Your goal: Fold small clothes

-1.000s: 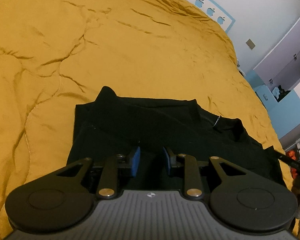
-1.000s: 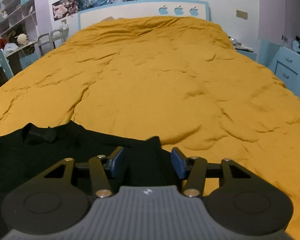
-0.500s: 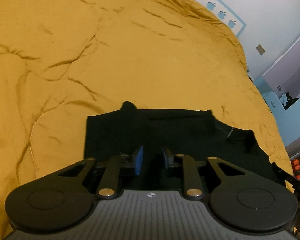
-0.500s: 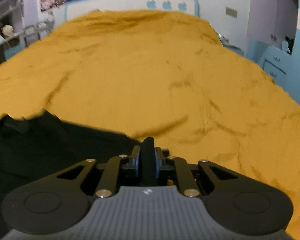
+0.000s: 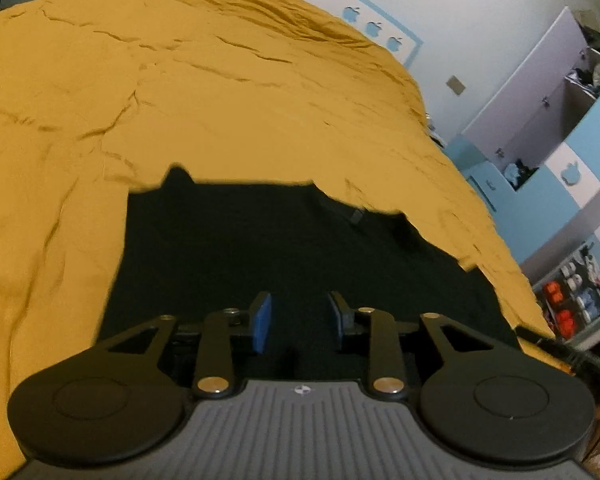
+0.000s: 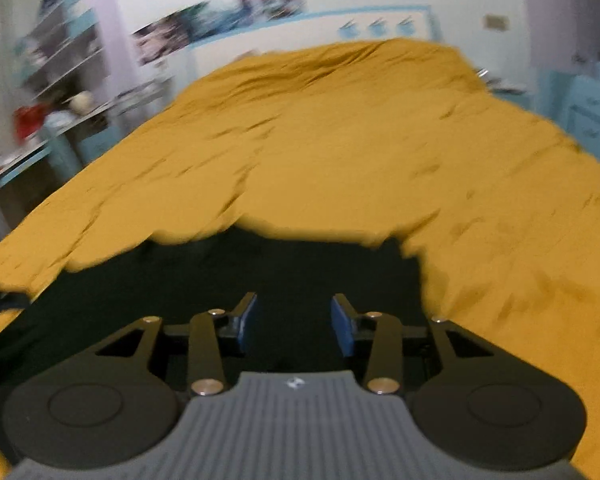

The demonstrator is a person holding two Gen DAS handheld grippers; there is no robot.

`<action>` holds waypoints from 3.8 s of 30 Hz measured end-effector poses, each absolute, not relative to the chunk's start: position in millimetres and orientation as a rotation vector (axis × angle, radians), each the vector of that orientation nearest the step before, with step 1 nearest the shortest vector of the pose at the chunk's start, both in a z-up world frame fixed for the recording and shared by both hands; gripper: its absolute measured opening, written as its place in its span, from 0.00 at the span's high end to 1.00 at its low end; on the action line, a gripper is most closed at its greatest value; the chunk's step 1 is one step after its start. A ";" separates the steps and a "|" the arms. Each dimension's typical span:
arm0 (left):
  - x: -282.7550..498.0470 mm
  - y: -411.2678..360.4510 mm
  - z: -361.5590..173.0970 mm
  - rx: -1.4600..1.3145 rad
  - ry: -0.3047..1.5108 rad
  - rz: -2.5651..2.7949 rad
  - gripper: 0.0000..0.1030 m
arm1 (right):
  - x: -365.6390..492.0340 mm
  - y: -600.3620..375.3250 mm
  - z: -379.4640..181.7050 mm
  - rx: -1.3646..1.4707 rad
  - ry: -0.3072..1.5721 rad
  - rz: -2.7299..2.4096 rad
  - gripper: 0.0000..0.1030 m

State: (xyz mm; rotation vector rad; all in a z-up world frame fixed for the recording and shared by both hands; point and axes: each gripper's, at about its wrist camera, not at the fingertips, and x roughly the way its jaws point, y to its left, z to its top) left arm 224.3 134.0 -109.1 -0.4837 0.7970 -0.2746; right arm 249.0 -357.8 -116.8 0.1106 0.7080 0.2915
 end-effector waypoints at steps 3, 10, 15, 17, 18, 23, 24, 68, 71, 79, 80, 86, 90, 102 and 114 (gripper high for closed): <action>187.9 135.4 -106.1 -0.529 0.778 -0.261 0.65 | 210.6 -354.7 -129.9 0.098 0.745 0.287 0.65; 153.0 157.0 -128.9 -0.552 0.790 -0.157 0.65 | 171.6 -388.0 -151.3 0.070 0.725 0.105 0.64; 147.0 154.0 -141.9 -0.480 0.802 -0.176 0.69 | 153.7 -414.4 -168.7 0.185 0.728 0.070 0.64; 146.9 151.6 -137.2 -0.464 0.806 -0.170 0.68 | 148.6 -404.7 -170.4 0.117 0.726 0.063 0.65; 147.5 150.4 -133.4 -0.458 0.812 -0.169 0.67 | 148.7 -400.5 -169.5 0.096 0.733 0.053 0.64; 139.4 130.0 -107.7 -0.352 0.763 -0.222 0.42 | 148.0 -381.7 -126.6 0.185 0.622 0.068 0.55; 140.5 128.8 -106.0 -0.371 0.753 -0.242 0.41 | 154.7 -372.3 -116.1 0.231 0.587 0.127 0.44; 148.1 127.3 -151.7 -0.473 0.772 -0.278 0.24 | 275.9 -207.5 -180.1 0.294 1.029 0.309 0.44; 148.5 128.5 -151.3 -0.479 0.775 -0.281 0.24 | 244.8 -213.0 -173.8 0.297 1.058 0.335 0.44; 149.0 128.7 -147.9 -0.471 0.807 -0.285 0.24 | 177.3 -222.0 -155.2 0.261 1.125 0.336 0.41; 146.7 128.7 -147.7 -0.470 0.807 -0.285 0.24 | 172.2 -222.4 -157.0 0.256 1.133 0.337 0.41; 125.8 132.2 -149.9 -0.433 0.793 -0.302 0.30 | 159.3 -219.6 -167.8 0.222 1.076 0.335 0.40; 116.8 137.8 -141.7 -0.426 0.811 -0.301 0.32 | 161.3 -212.1 -166.2 0.183 1.074 0.330 0.37; 81.9 206.7 -101.9 -0.528 0.731 -0.092 0.28 | 132.8 -119.9 -126.4 -0.062 0.851 0.575 0.36; 84.3 246.8 -125.0 -0.606 0.742 -0.060 0.28 | 98.6 -15.0 -171.3 -0.520 0.687 0.672 0.37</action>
